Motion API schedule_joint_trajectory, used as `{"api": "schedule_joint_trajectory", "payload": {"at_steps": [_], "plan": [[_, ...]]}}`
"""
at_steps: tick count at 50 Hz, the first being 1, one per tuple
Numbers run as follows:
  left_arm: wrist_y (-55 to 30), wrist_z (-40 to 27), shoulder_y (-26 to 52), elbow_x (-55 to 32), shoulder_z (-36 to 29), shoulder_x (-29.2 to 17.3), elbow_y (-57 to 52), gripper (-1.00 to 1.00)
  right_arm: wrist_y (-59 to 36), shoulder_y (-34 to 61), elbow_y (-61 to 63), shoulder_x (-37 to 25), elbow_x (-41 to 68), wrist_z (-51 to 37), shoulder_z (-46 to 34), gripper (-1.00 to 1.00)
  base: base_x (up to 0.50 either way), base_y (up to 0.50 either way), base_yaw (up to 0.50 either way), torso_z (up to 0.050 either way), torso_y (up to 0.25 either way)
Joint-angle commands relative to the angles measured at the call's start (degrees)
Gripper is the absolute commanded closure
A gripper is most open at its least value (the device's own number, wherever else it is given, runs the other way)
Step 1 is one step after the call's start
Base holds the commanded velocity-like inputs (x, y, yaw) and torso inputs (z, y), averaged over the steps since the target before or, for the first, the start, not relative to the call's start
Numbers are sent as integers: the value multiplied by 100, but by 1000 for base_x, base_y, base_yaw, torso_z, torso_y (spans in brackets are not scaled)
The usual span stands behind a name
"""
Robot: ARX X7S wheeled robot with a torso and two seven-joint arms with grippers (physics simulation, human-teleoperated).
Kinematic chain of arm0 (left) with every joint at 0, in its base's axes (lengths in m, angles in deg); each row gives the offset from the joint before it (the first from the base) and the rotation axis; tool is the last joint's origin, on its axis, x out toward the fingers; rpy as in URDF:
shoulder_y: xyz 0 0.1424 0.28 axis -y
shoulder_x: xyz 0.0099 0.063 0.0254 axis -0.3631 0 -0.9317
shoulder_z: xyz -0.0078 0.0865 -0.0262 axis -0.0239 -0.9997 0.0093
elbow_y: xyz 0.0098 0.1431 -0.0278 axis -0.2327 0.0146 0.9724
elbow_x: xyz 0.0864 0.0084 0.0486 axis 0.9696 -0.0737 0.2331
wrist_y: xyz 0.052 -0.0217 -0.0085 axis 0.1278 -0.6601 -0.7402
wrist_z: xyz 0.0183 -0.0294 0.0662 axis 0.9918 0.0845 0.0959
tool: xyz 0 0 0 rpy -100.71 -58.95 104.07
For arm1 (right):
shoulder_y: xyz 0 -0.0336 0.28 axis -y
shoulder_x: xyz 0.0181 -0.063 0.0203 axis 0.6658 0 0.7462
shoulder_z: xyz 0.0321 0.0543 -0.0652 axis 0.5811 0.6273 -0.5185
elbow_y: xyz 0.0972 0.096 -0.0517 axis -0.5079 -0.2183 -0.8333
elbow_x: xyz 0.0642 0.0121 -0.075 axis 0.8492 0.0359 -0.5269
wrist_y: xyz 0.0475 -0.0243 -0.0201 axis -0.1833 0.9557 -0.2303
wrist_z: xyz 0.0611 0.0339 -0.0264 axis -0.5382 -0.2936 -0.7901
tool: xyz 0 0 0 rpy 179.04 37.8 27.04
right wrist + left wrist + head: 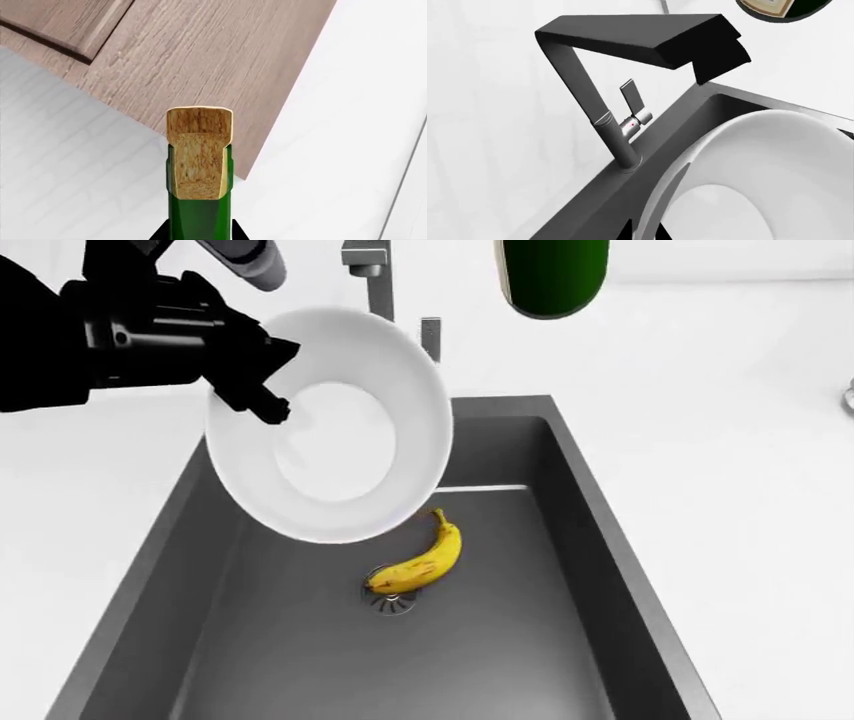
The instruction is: Pick the bowl and bottle and place them in the sink. Then turn on the water.
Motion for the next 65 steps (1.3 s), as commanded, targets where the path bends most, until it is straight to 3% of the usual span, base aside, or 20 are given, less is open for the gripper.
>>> {"api": "schedule_joint_trajectory", "payload": {"at_steps": [1, 23, 51, 65], "plan": [[-9, -102, -146, 24, -40, -86, -127, 100, 3, 43, 50, -17, -113, -1, 78, 100, 0, 0, 0, 0, 10], [91, -271, -843, 185, -438, 78, -321, 100, -71, 55, 136, -95, -35, 8, 109, 100, 0, 0, 0, 0, 1], [-569, -255, -653, 391, -1045, 443, -637, 100, -13, 25, 113, -40, -40, 50, 98, 100, 0, 0, 0, 0, 1], [-458, -126, -931, 531, -1294, 779, -433, 100, 55, -77, 73, 4, -42, 56, 91, 100, 0, 0, 0, 1, 1]]}}
